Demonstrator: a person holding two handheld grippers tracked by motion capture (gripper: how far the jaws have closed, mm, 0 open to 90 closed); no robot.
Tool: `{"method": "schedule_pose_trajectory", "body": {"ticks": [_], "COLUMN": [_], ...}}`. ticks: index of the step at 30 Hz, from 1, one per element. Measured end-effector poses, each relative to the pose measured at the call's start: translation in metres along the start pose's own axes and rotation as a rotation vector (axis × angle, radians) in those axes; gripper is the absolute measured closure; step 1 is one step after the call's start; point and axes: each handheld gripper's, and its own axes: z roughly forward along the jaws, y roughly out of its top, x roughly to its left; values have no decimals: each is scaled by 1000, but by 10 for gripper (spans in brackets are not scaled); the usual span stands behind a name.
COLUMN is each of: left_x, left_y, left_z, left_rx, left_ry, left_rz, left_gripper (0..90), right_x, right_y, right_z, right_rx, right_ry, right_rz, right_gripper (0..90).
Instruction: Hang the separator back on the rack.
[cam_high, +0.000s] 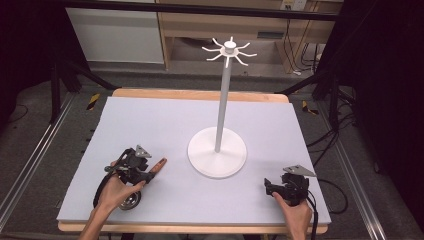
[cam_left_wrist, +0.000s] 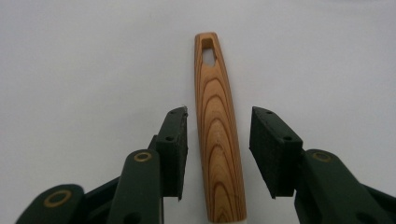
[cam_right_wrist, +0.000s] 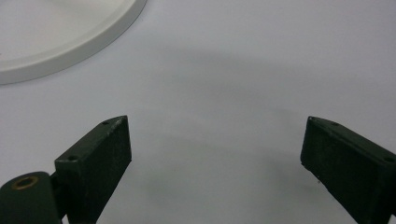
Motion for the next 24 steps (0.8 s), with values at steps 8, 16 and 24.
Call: {"method": "schedule_pose_trajectory", "body": {"ticks": [8, 16, 24], "left_x": [0, 4, 6], "left_y": [17, 17, 15], "left_z": [4, 12, 22], "left_rx": [37, 86, 126], "left_ry": [0, -17, -40], "left_rz": [29, 29, 25], "left_gripper": [577, 609, 629], "right_x": [2, 1, 0], "right_y": [2, 2, 2], "right_z": [0, 0, 0], "right_rx": [-4, -3, 1], "right_ry": [5, 5, 4], "right_rz": [-18, -12, -15], "right_gripper": [91, 91, 91]}}
